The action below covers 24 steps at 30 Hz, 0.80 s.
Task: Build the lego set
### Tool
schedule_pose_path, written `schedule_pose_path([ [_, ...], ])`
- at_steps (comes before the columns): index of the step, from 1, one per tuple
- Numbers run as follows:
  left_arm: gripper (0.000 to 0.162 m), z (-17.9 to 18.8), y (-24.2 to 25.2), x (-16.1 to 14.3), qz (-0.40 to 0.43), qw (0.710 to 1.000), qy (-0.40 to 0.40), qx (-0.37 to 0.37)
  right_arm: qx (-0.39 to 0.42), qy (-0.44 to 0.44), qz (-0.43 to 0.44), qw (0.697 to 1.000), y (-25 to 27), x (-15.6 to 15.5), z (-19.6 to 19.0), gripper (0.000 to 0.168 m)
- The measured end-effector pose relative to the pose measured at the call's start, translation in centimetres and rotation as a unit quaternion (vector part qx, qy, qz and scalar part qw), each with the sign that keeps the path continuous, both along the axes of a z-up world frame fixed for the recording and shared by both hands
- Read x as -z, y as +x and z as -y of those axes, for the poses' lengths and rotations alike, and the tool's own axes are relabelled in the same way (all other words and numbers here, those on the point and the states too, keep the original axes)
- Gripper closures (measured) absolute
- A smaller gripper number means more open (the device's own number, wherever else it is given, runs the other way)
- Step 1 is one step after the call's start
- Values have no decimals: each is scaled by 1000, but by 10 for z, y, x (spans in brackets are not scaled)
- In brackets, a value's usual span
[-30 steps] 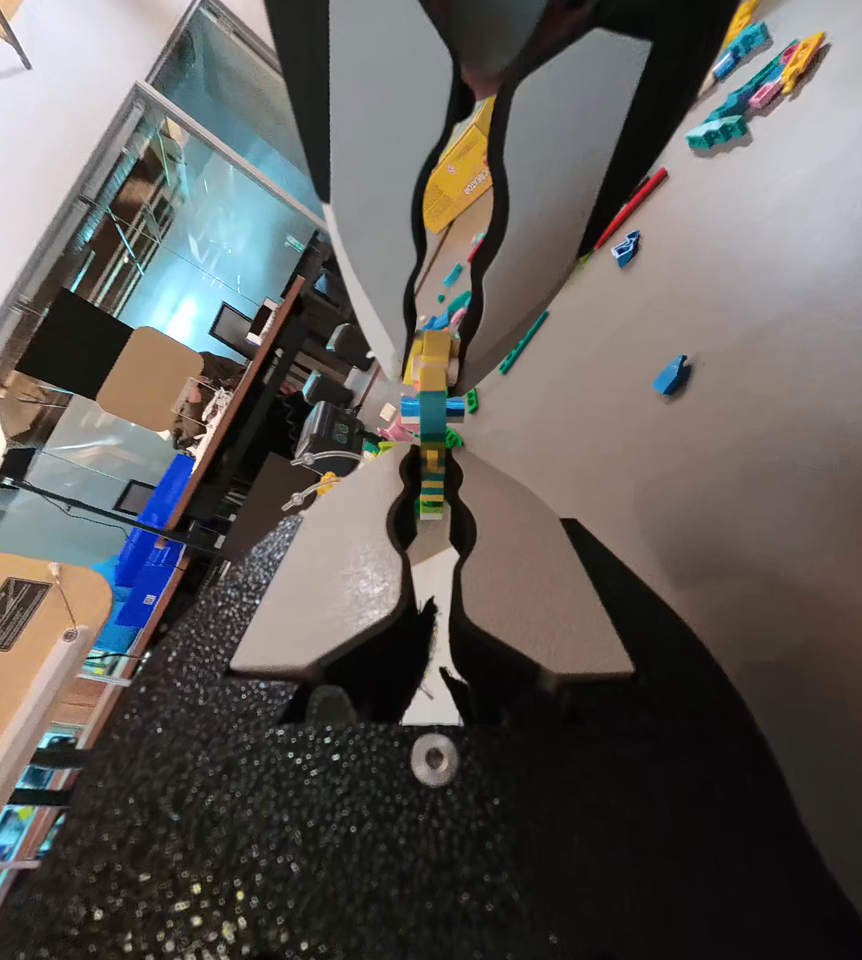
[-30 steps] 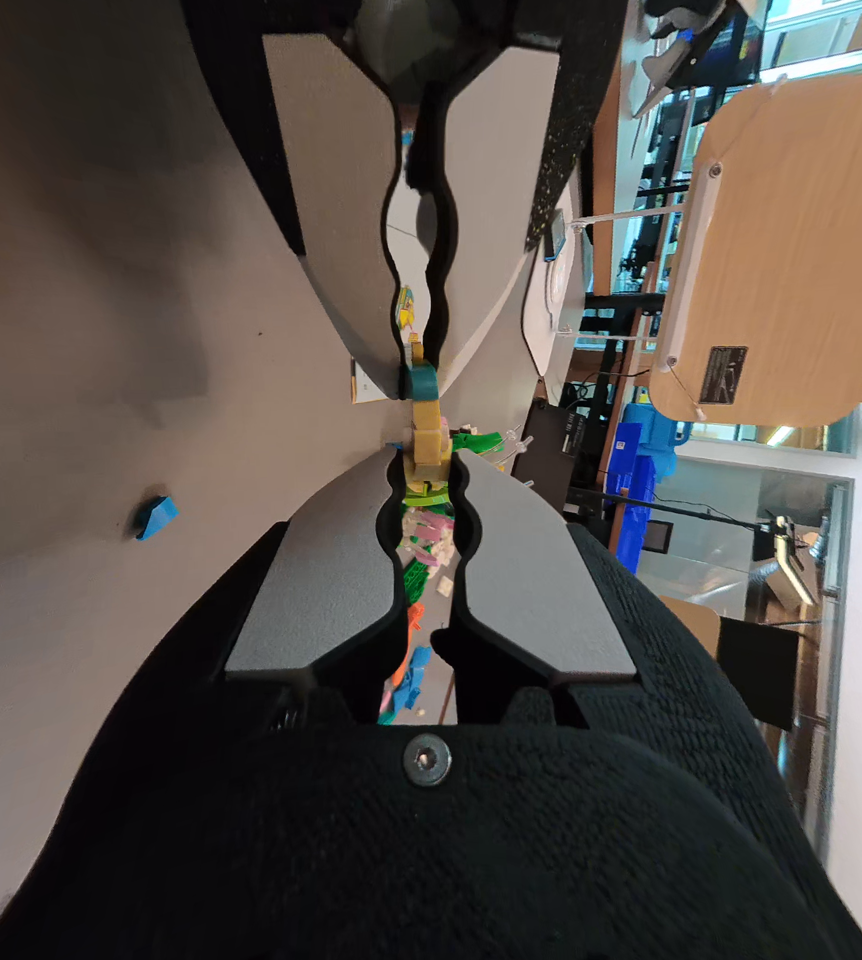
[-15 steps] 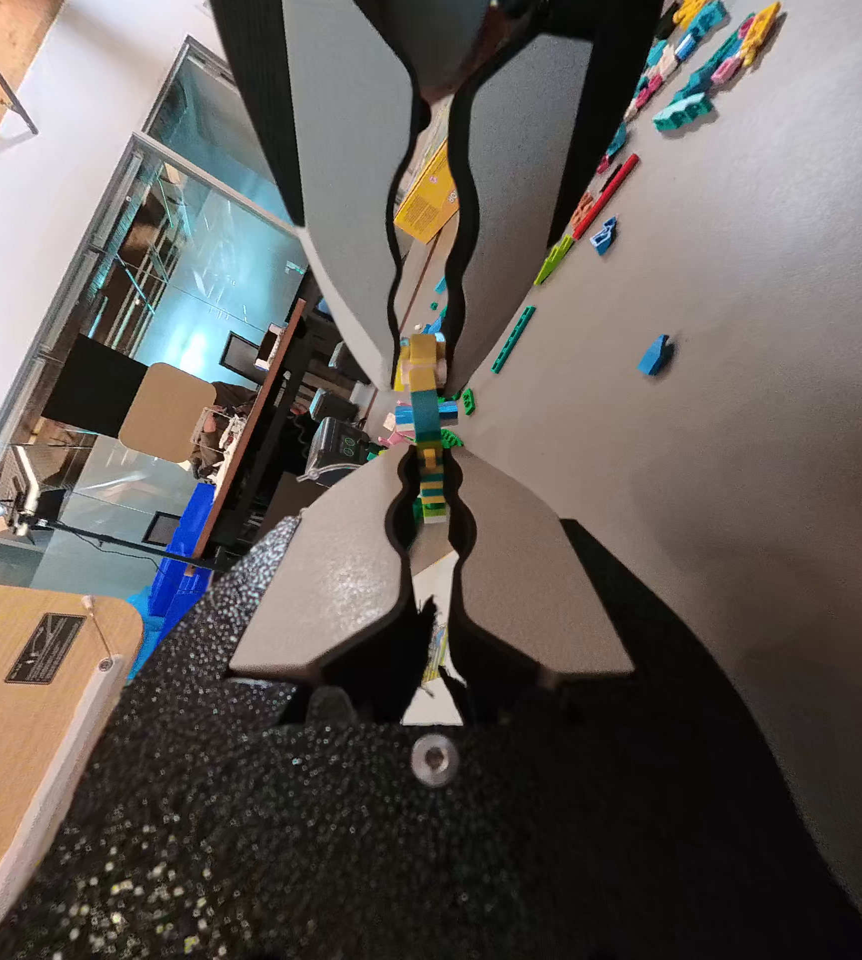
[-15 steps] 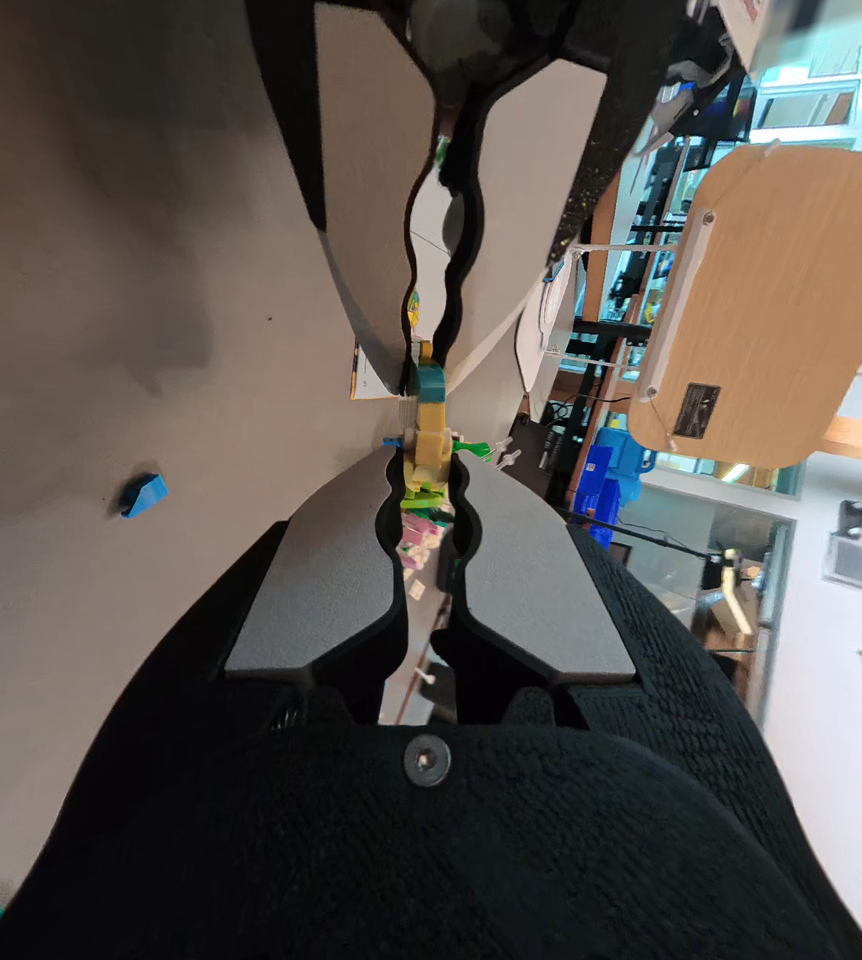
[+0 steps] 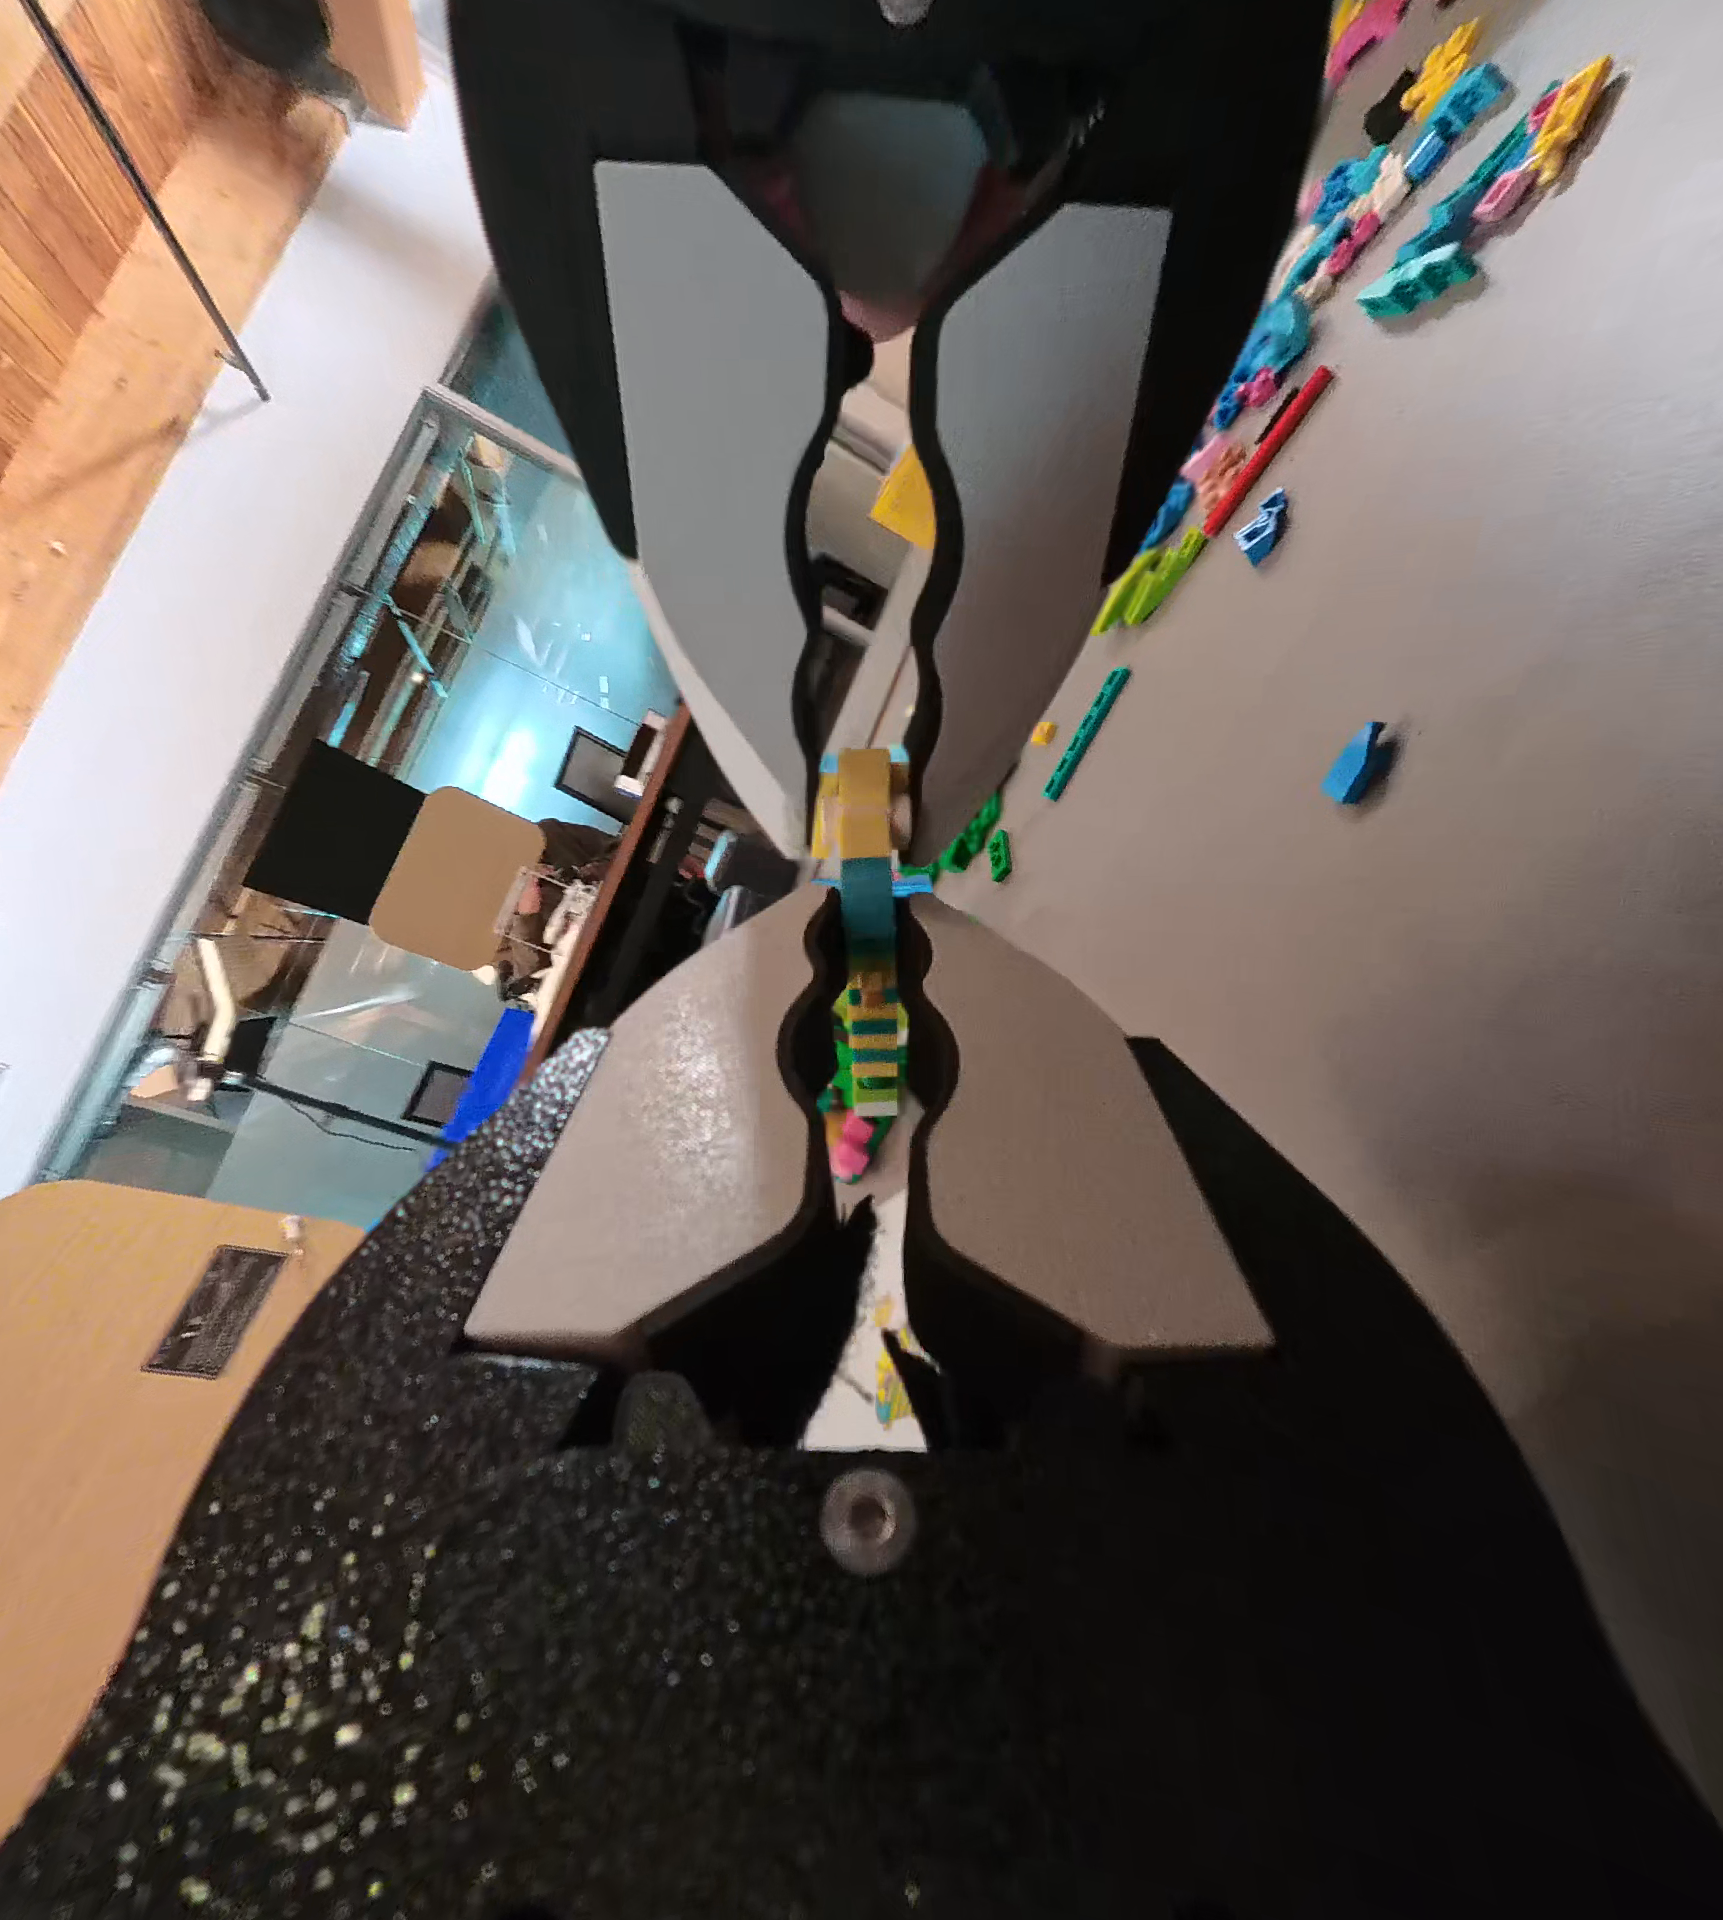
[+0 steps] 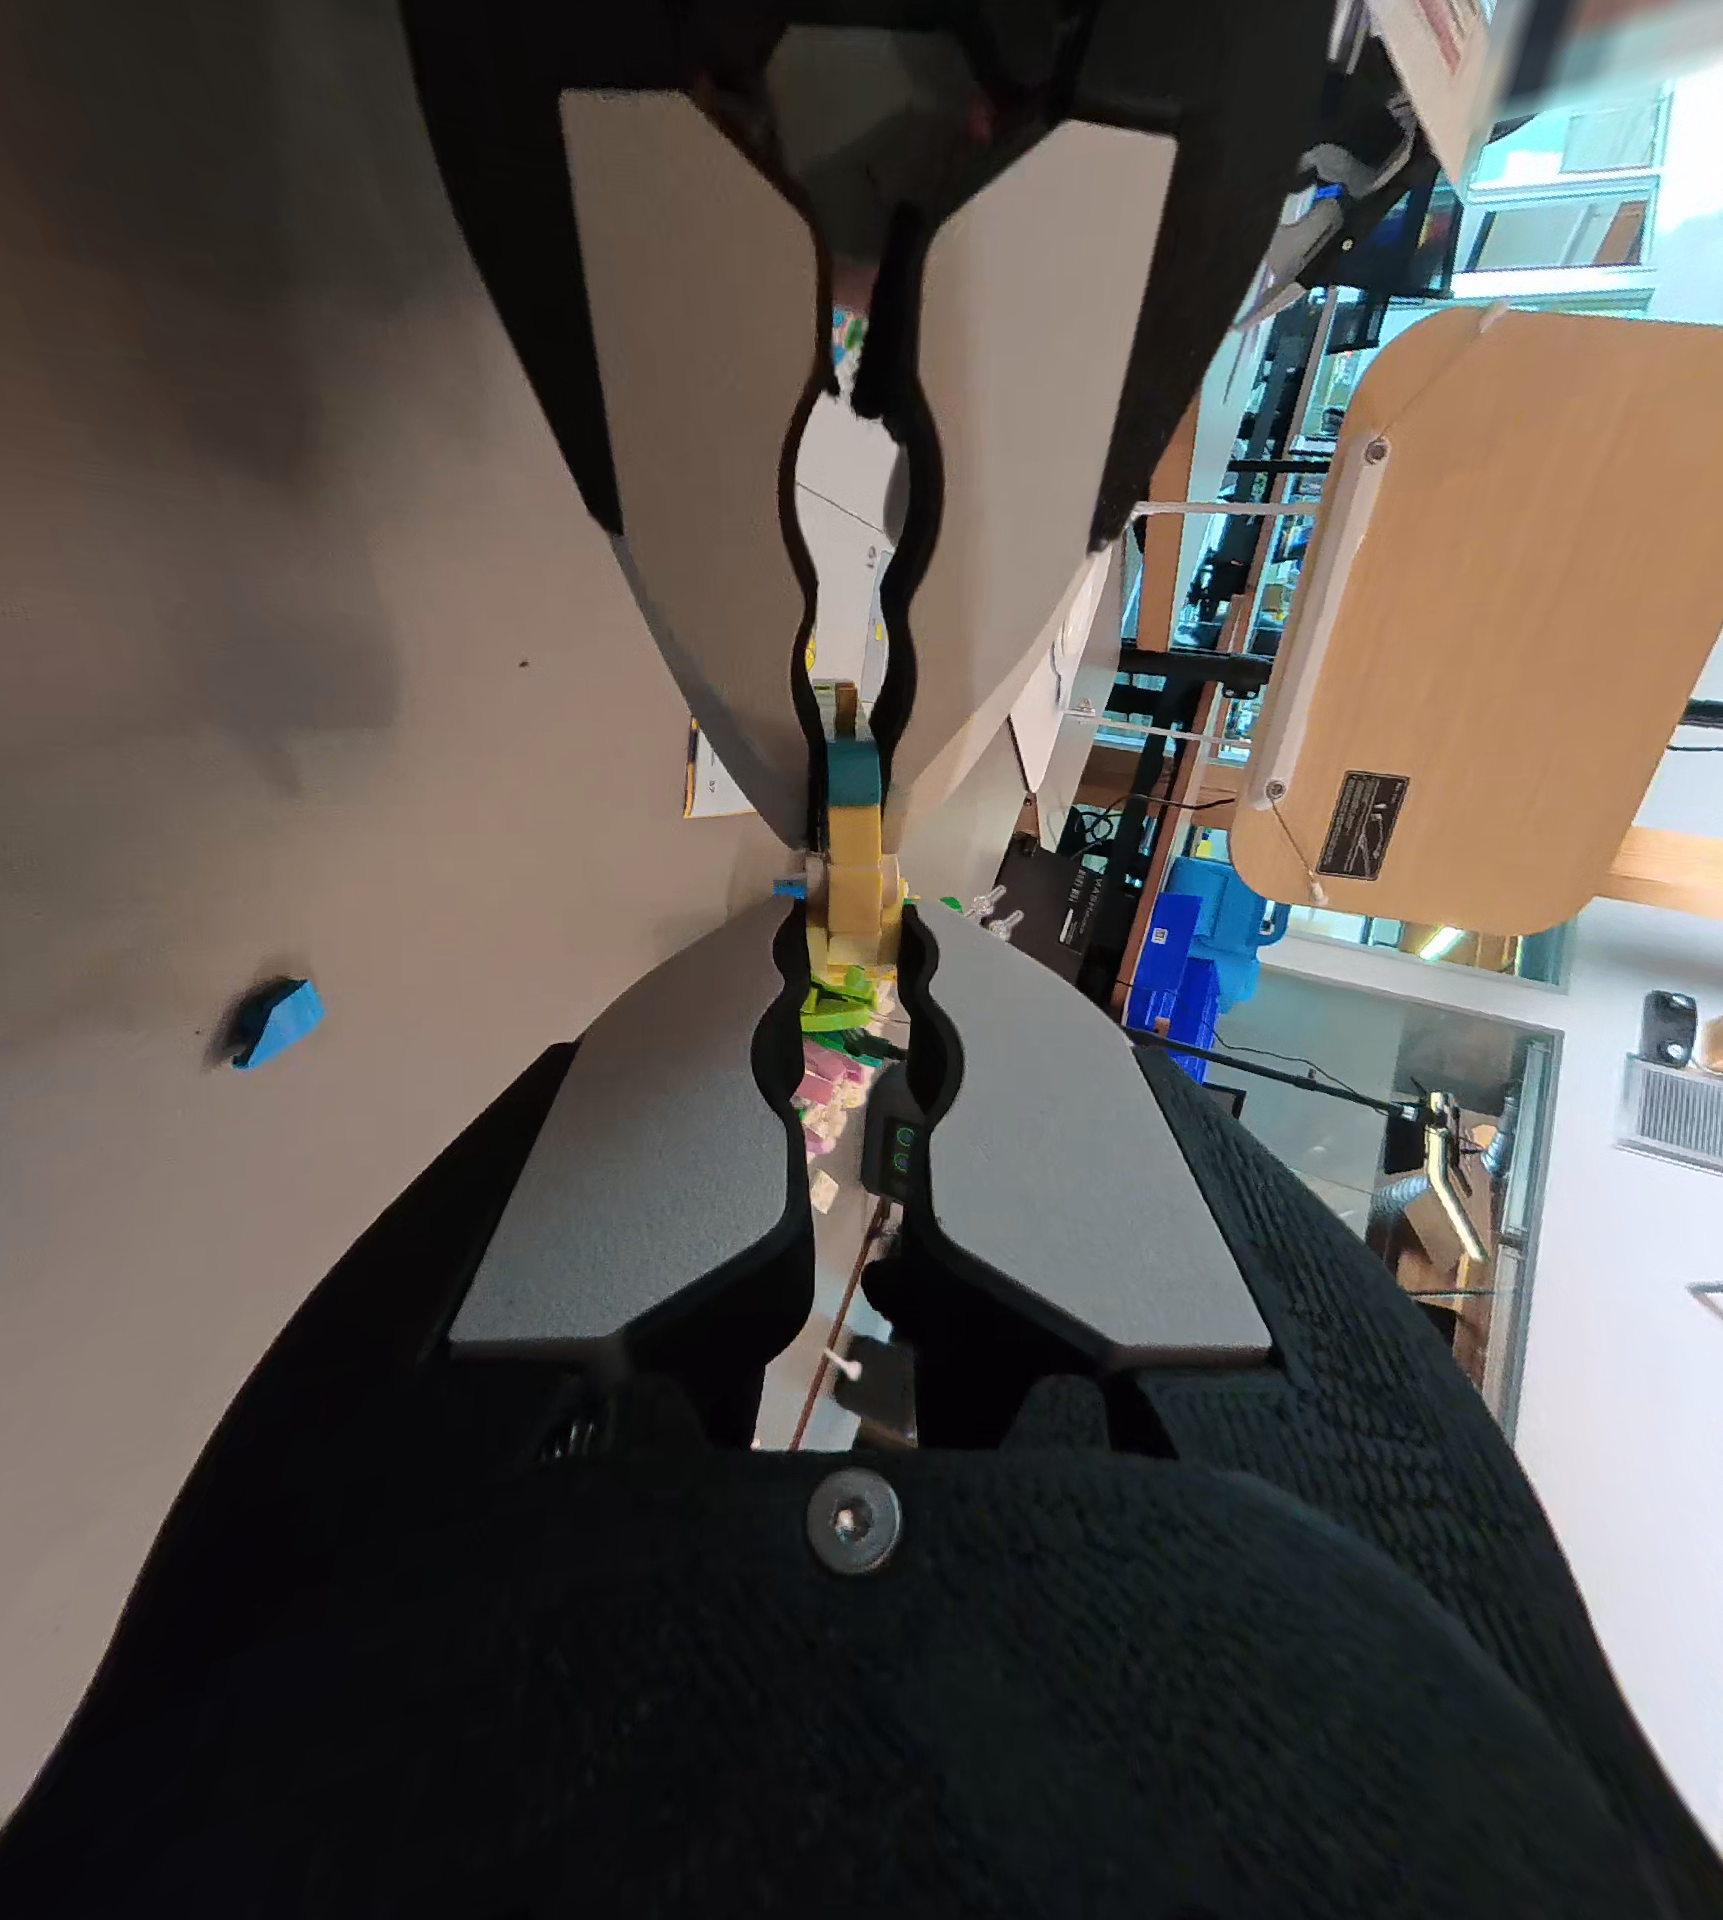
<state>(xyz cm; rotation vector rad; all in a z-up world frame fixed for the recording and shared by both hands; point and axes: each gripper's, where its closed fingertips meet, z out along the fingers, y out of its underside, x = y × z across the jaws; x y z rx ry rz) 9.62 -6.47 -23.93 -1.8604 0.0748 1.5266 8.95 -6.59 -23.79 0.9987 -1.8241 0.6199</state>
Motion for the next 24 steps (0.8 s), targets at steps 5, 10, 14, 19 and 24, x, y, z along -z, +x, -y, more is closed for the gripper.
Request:
schedule_pose_path([
  [5, 154, 1, 0, 5, 48, 999, 9, 5, -1, 10, -10, 1000, 0, 3, 1, 153],
  [10, 154, 4, 0, 4, 48, 999, 8, -4, 2, 28, -44, 999, -1, 2, 3, 153],
  [14, 154, 4, -1, 4, 33, 999, -12, -26, 38, 28, 14, 999, -4, 5, 3, 154],
  [19, 154, 8, -5, 3, 36, 998, -11, -56, 91, 24, 23, 995, -9, 5, 5, 154],
  [24, 154, 9, -7, 10, 45, 996, -29, -71, 97, 32, 11, 995, -12, 11, 5, 154],
])
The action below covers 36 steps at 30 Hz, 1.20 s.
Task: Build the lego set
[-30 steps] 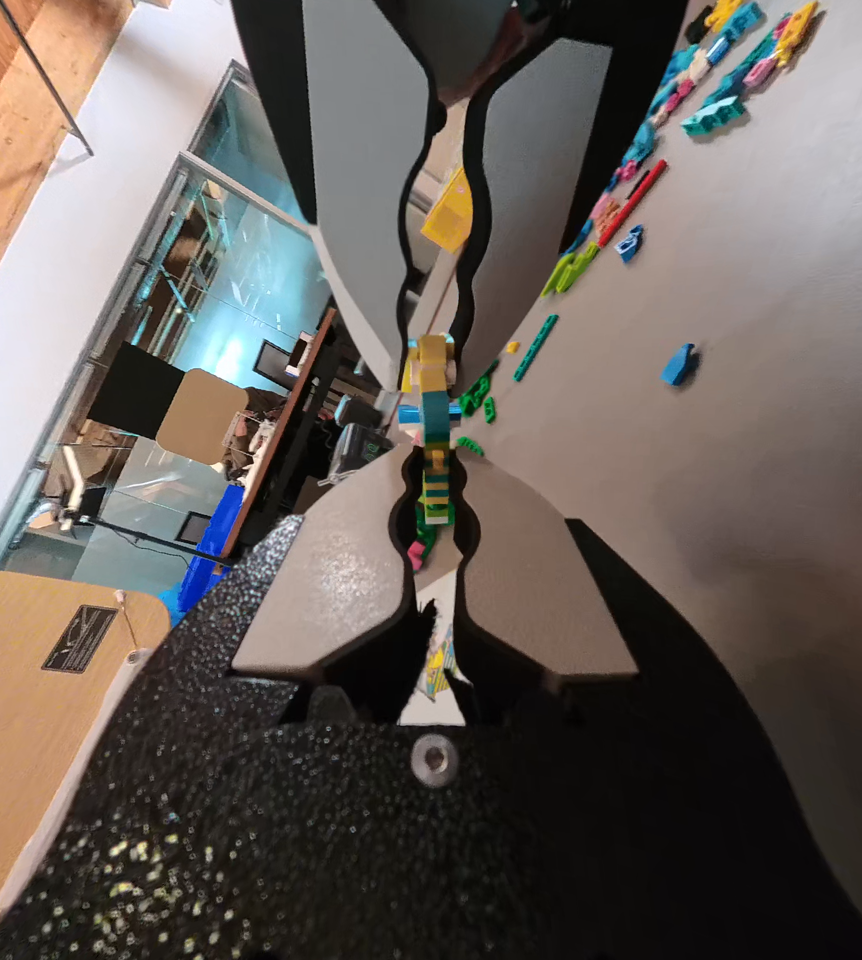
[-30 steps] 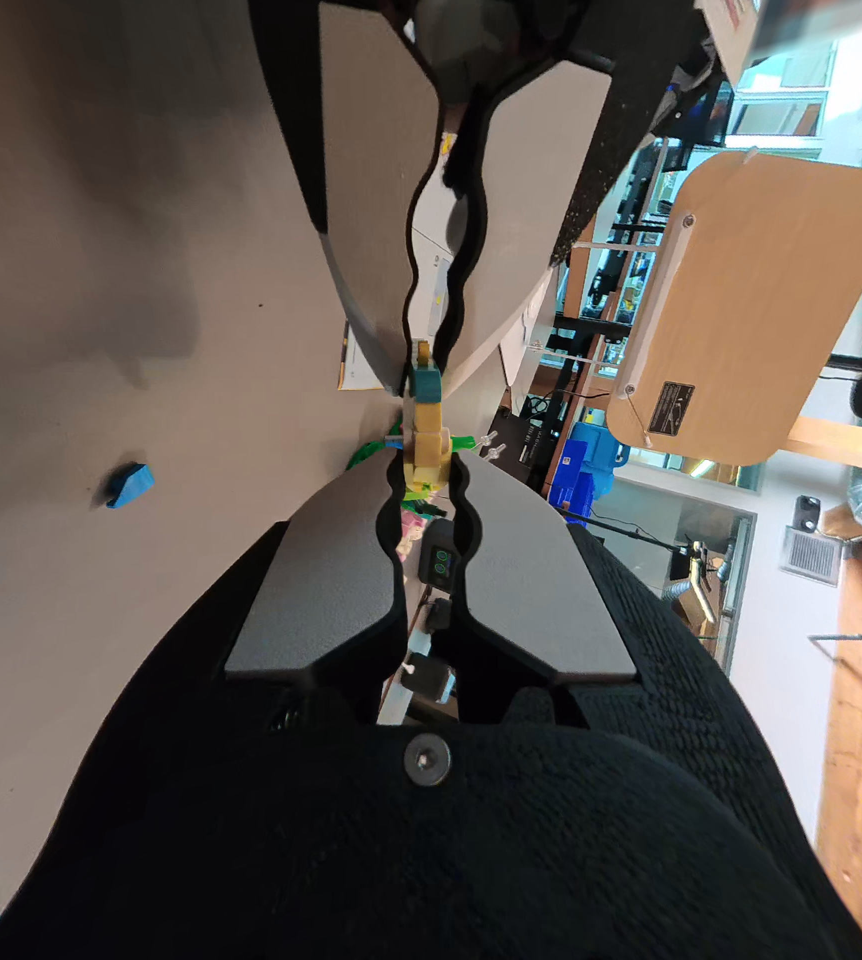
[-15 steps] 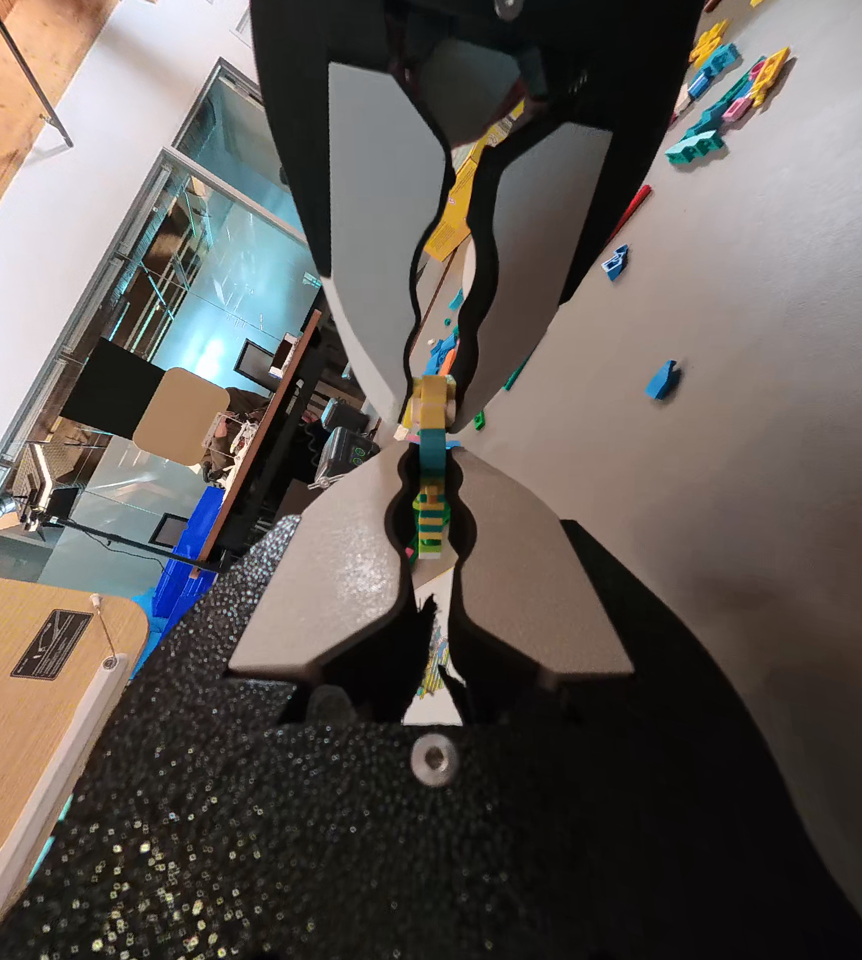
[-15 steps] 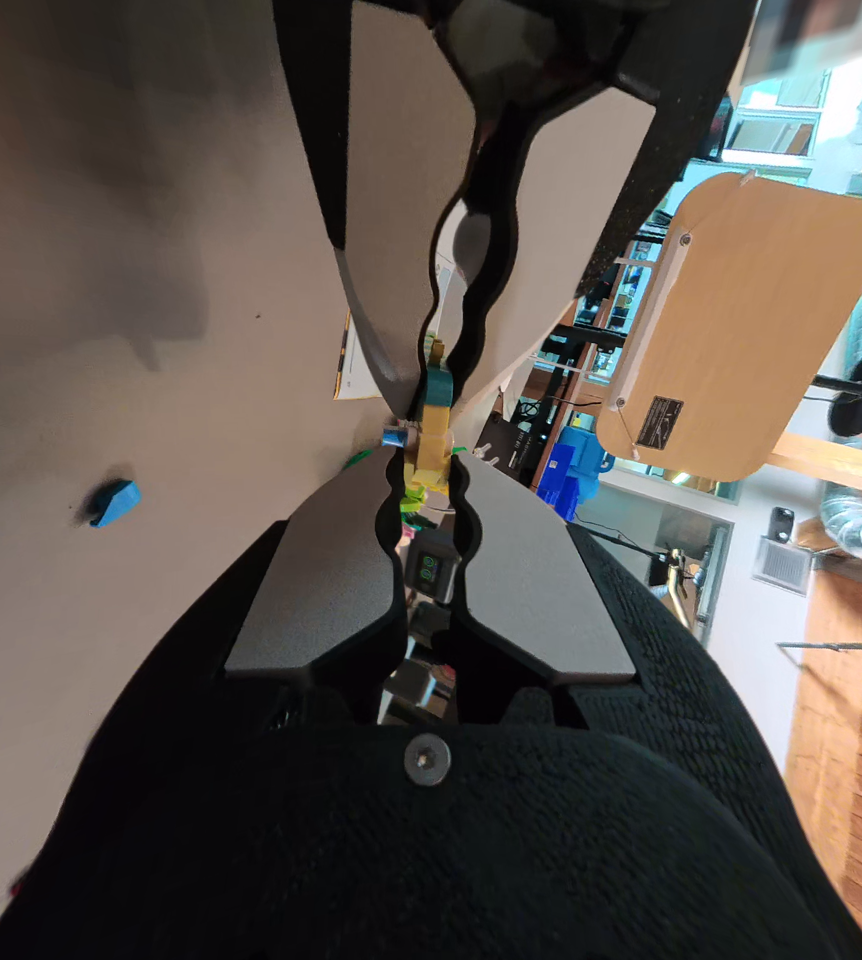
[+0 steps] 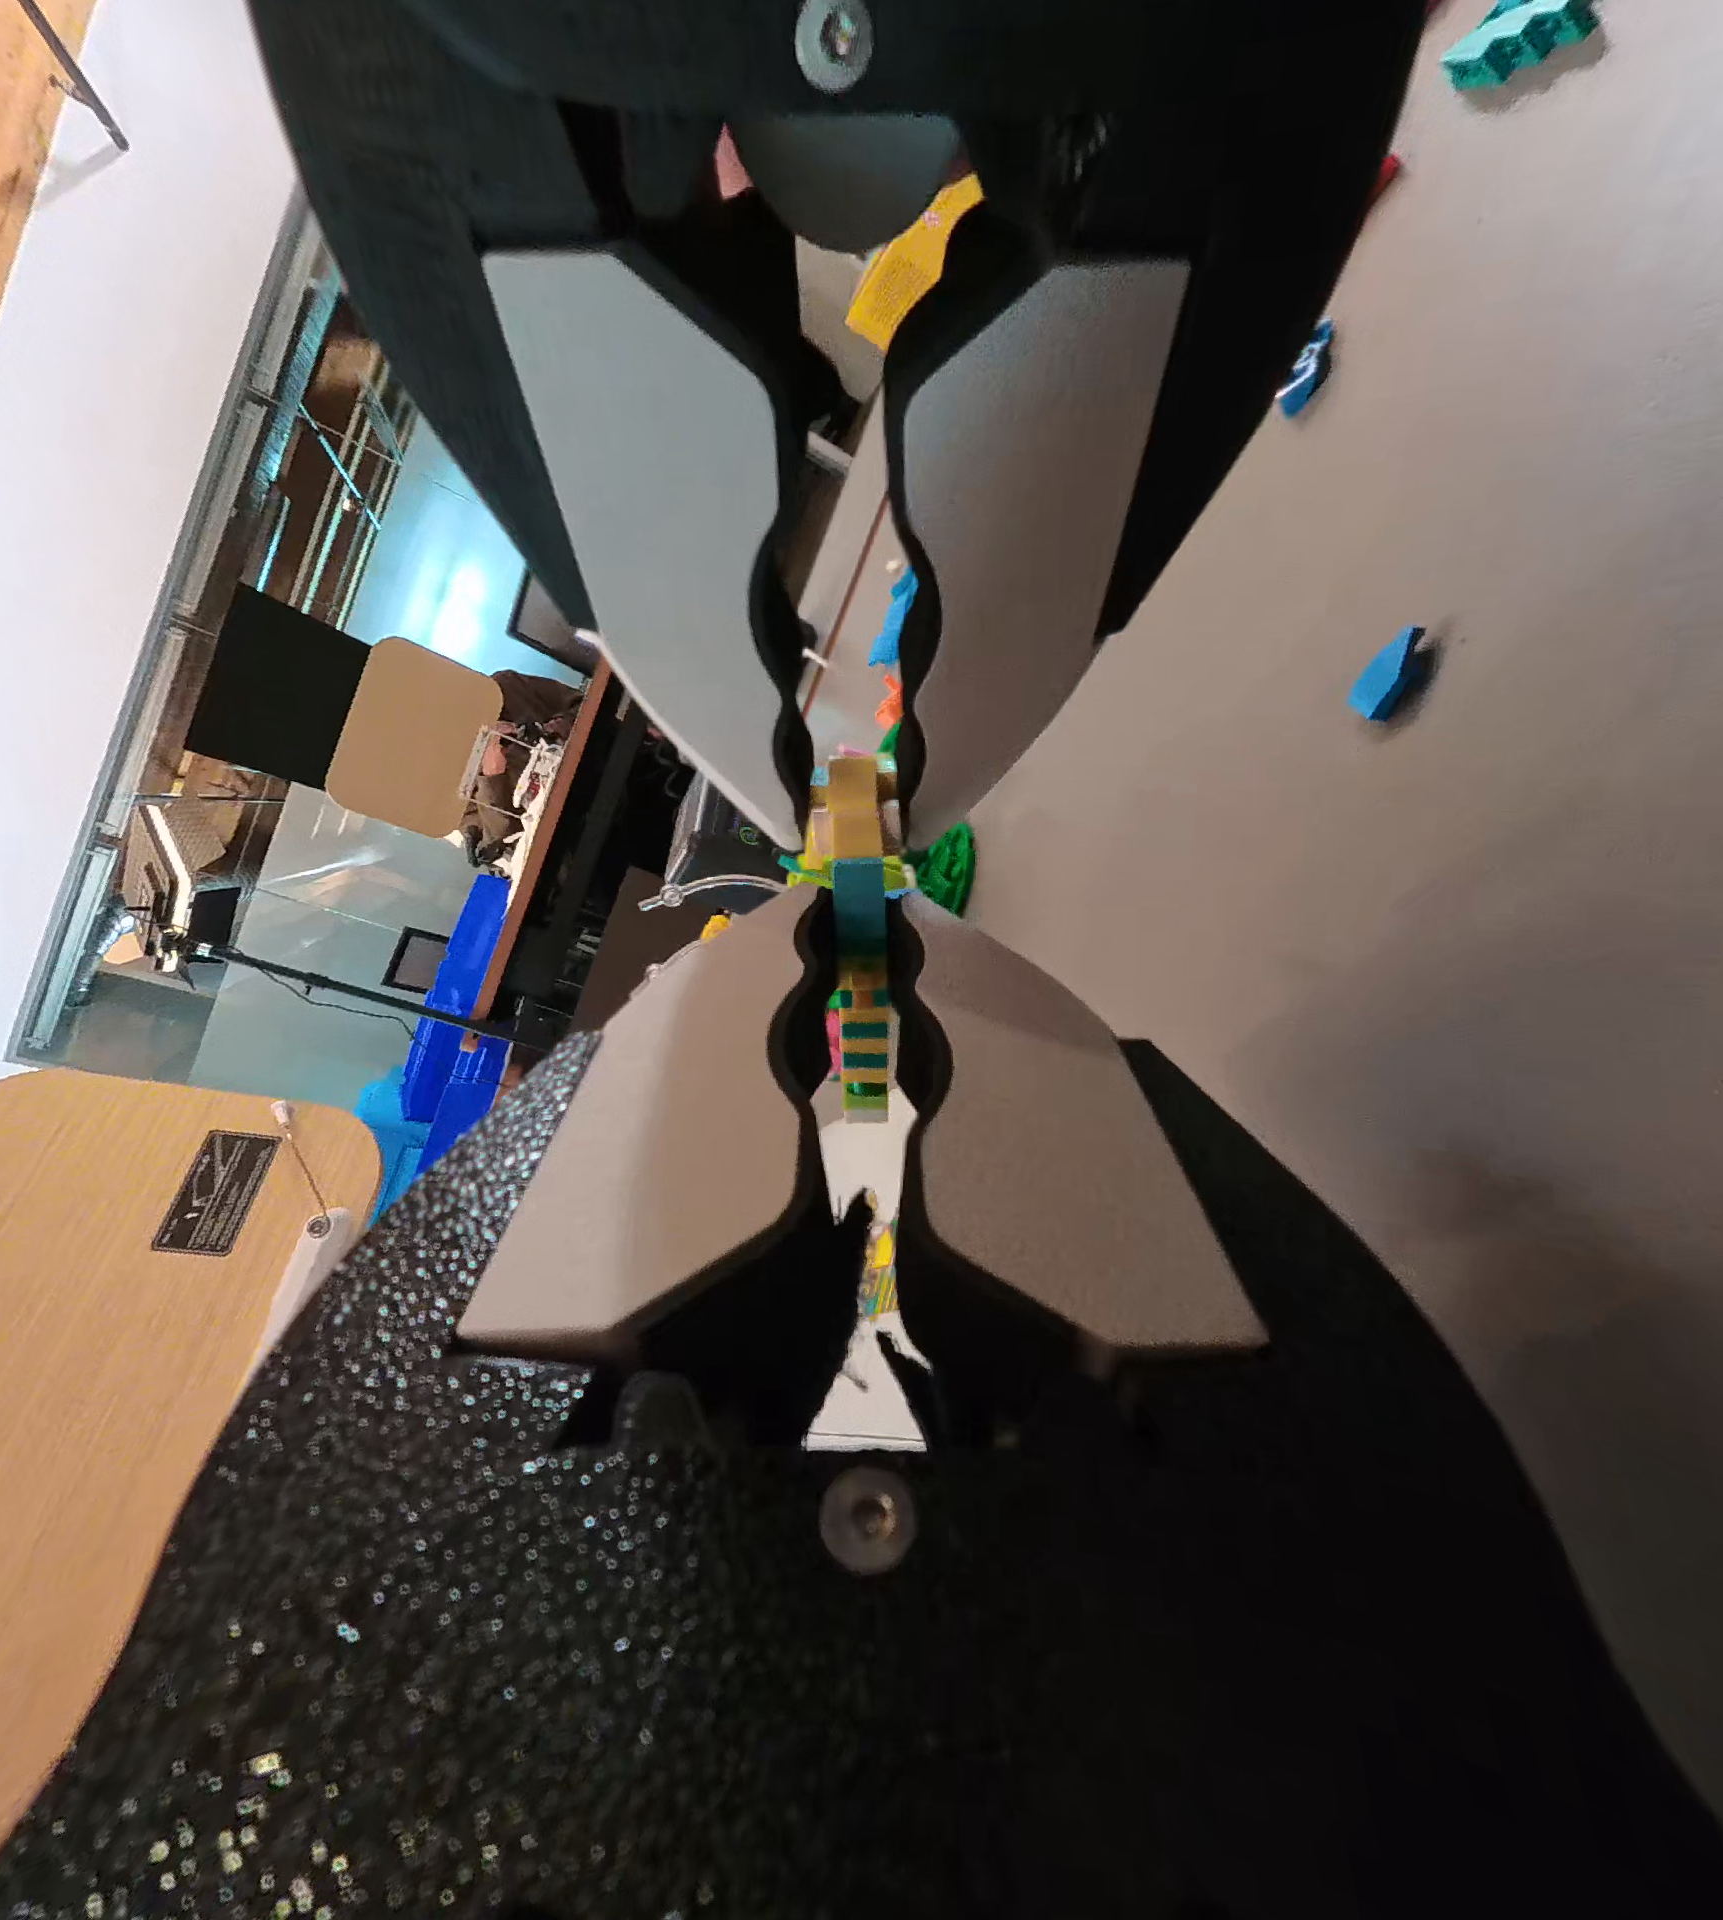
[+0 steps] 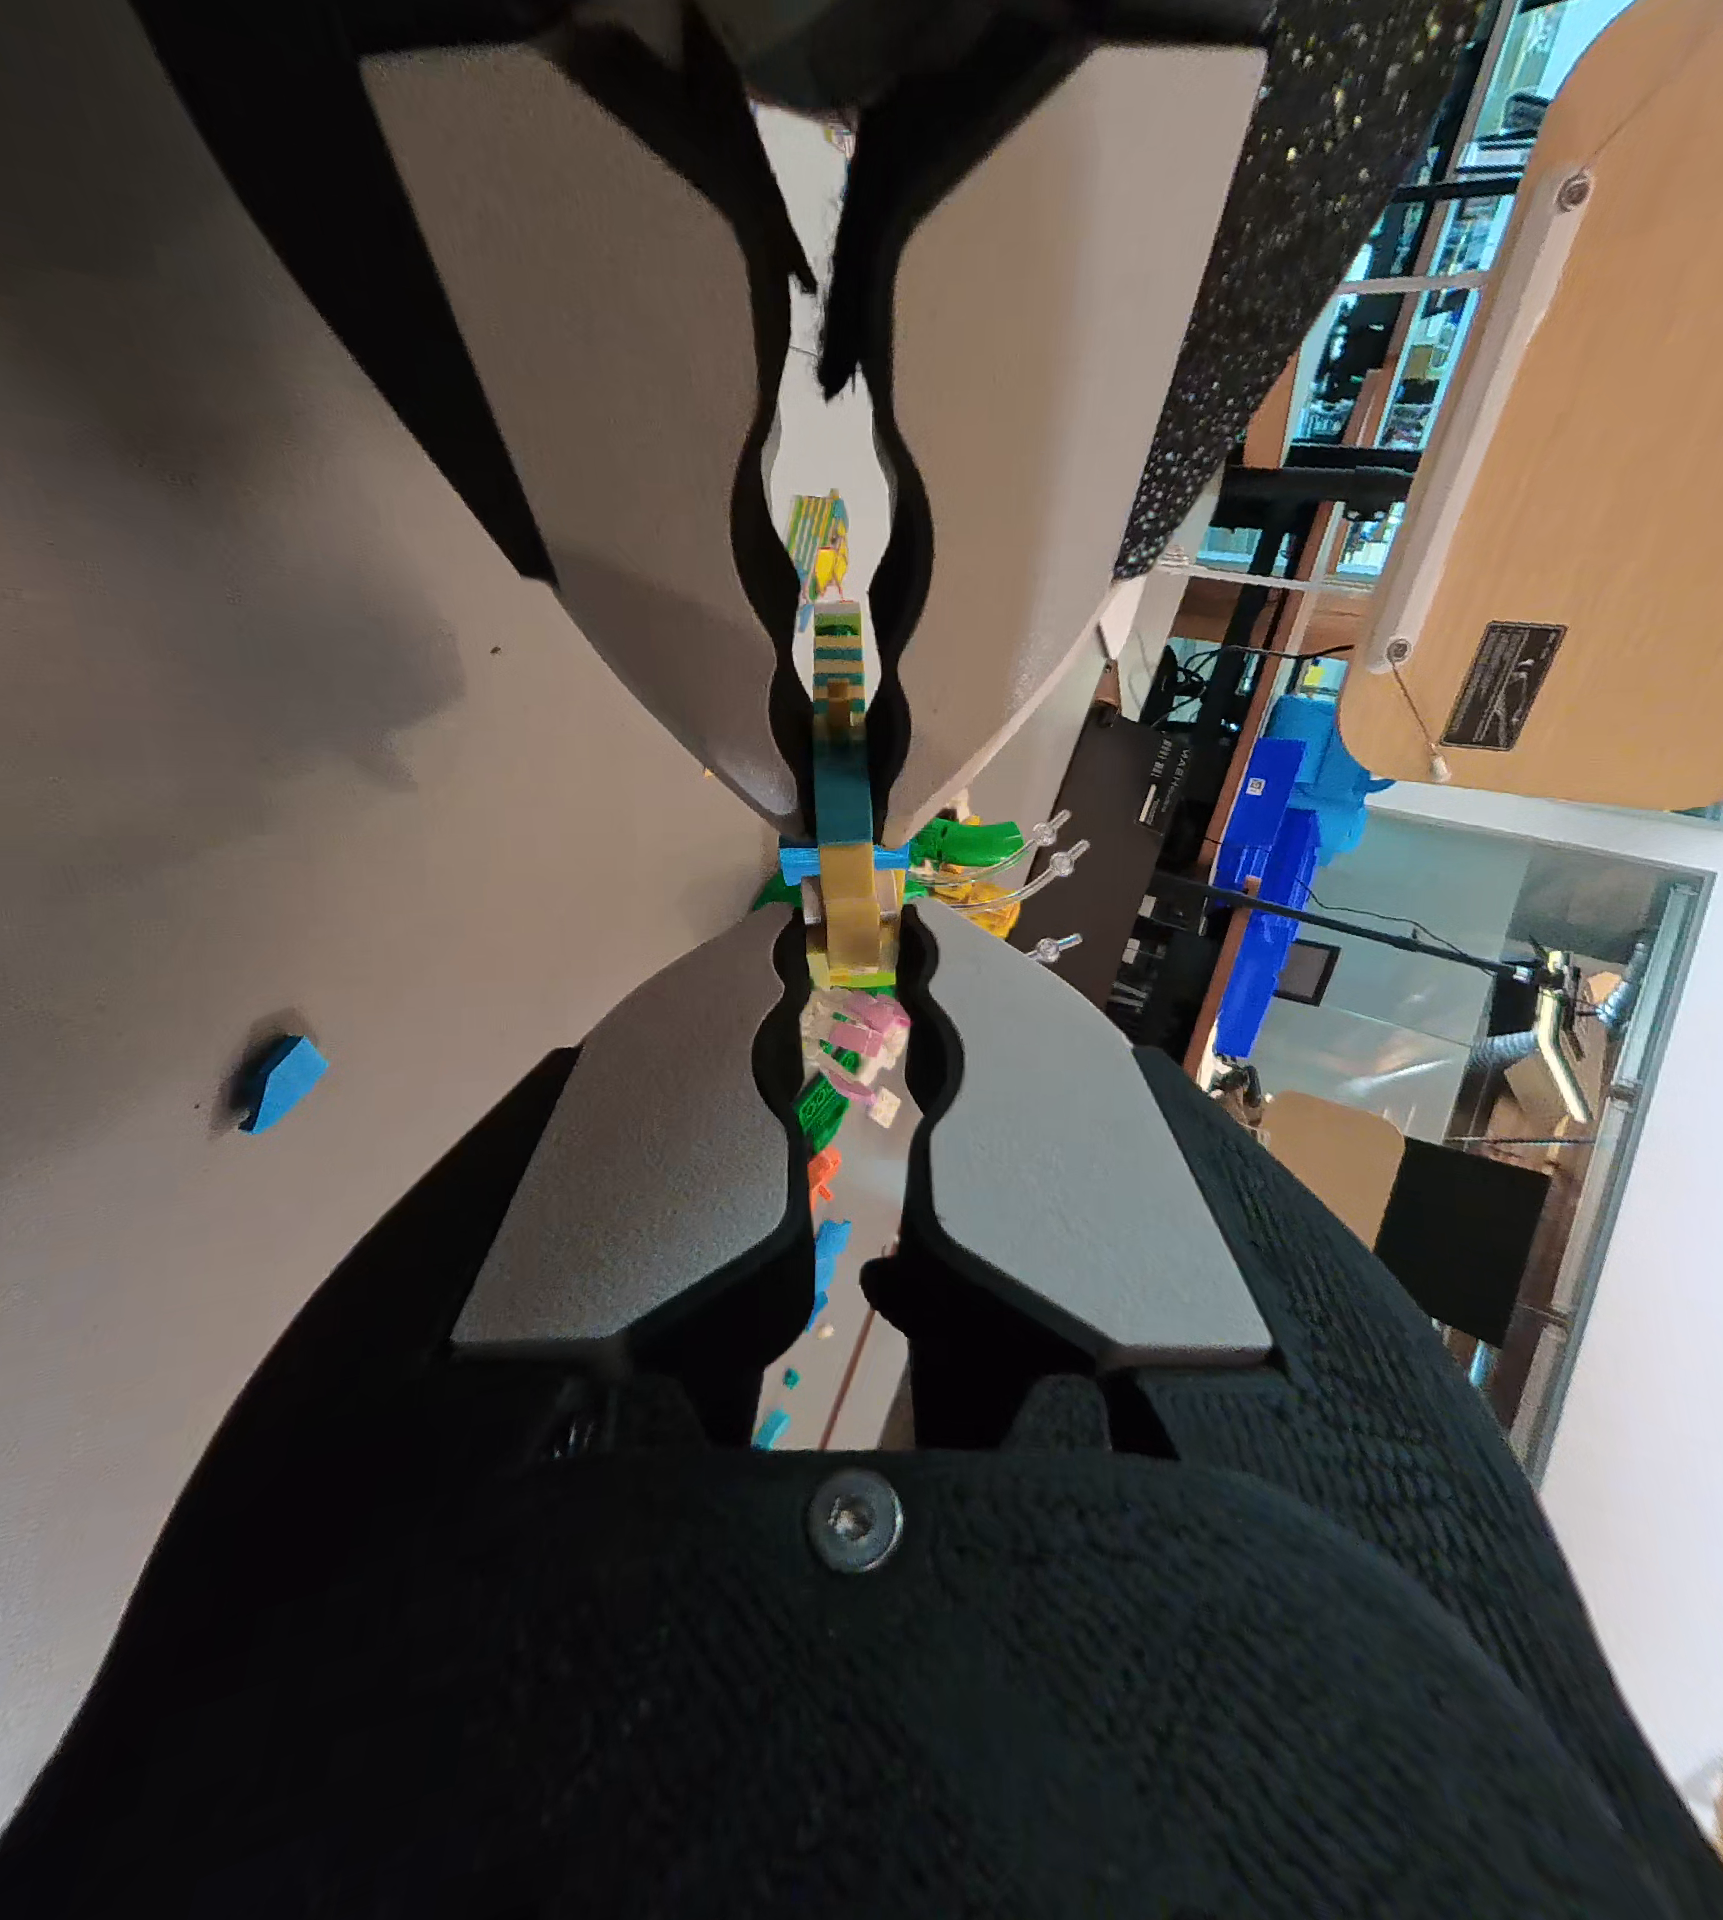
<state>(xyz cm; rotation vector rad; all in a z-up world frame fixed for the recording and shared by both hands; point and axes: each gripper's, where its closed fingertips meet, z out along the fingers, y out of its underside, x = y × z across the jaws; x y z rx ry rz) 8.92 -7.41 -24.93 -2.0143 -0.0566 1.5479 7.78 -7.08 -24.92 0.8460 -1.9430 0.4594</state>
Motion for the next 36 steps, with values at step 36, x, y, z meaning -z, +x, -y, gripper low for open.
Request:
schedule_pose_path([
  [36, 154, -16, 10, 3, 24, 996, 39, 75, -106, 19, 107, 988, 19, 4, -16, 152],
])
